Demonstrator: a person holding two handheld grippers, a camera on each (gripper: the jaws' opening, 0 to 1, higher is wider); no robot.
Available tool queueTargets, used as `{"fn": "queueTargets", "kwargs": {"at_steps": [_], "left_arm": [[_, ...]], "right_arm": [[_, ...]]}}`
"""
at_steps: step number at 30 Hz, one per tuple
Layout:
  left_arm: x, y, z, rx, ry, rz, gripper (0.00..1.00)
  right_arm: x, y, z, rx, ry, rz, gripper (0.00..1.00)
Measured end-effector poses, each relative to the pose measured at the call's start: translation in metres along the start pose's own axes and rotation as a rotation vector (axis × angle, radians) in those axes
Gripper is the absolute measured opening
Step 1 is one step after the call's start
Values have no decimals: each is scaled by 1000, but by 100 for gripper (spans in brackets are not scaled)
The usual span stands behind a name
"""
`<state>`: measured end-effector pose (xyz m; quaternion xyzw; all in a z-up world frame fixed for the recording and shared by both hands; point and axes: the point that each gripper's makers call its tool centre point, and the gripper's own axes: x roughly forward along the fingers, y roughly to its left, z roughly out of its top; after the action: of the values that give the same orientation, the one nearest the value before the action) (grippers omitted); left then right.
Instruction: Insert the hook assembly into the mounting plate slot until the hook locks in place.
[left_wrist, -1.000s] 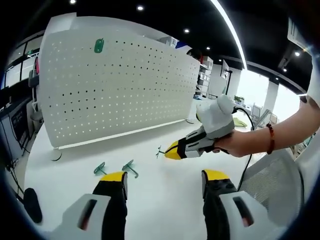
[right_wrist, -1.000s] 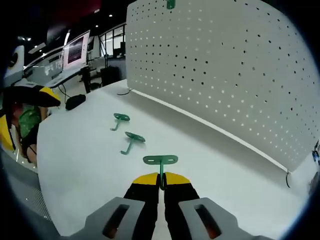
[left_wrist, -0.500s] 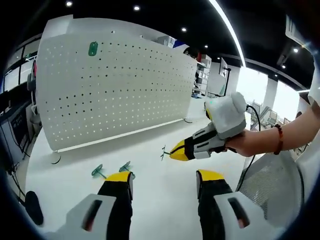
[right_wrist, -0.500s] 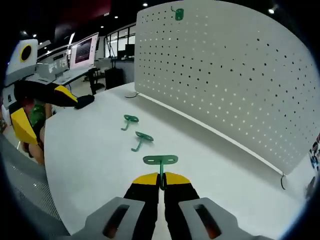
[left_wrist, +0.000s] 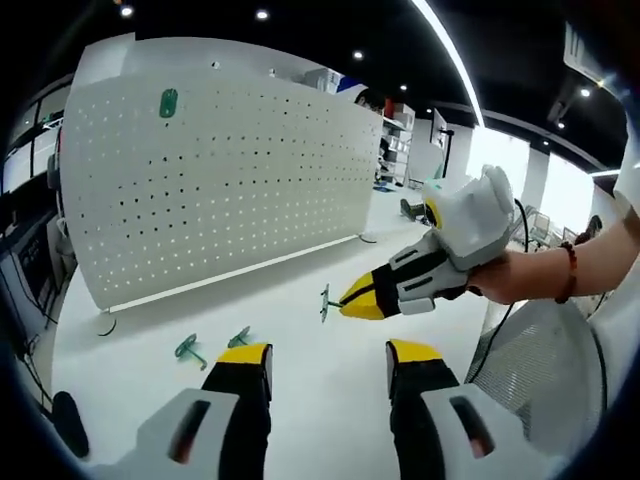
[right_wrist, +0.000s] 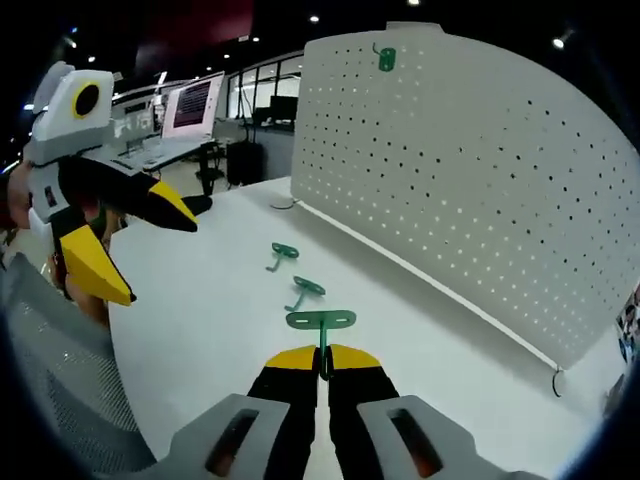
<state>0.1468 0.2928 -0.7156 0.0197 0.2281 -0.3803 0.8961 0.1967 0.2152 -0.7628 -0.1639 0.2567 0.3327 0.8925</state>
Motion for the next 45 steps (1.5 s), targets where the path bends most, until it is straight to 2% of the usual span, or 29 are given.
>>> {"fn": "queueTargets", "kwargs": {"at_steps": [15,19,23,28,33,39,45], "left_arm": [[8,-14,5,25,-8,-9,38],[9,-14,8,14,-28,-5,30],[9,-15,9,16,-38,-1,28],[9,-13,12,49,-45,29,27],[7,-11,21,35,-81,35,19],[8,-16,25,78,-79,26,13],[10,-22,29,84,-88,16,12]], "right_arm": [[-25,14,22,-18,-48,35,1],[-31,14,26,-12,-61,34,1],[-36,14,32,-12,-73,36,1],[-39,19,35,-14,-76,42,1],[-40,26,33,-22,-69,52,1],[-43,31,35,-25,-66,61,1],[-45,36,43,-37,-80,66,1]]}}
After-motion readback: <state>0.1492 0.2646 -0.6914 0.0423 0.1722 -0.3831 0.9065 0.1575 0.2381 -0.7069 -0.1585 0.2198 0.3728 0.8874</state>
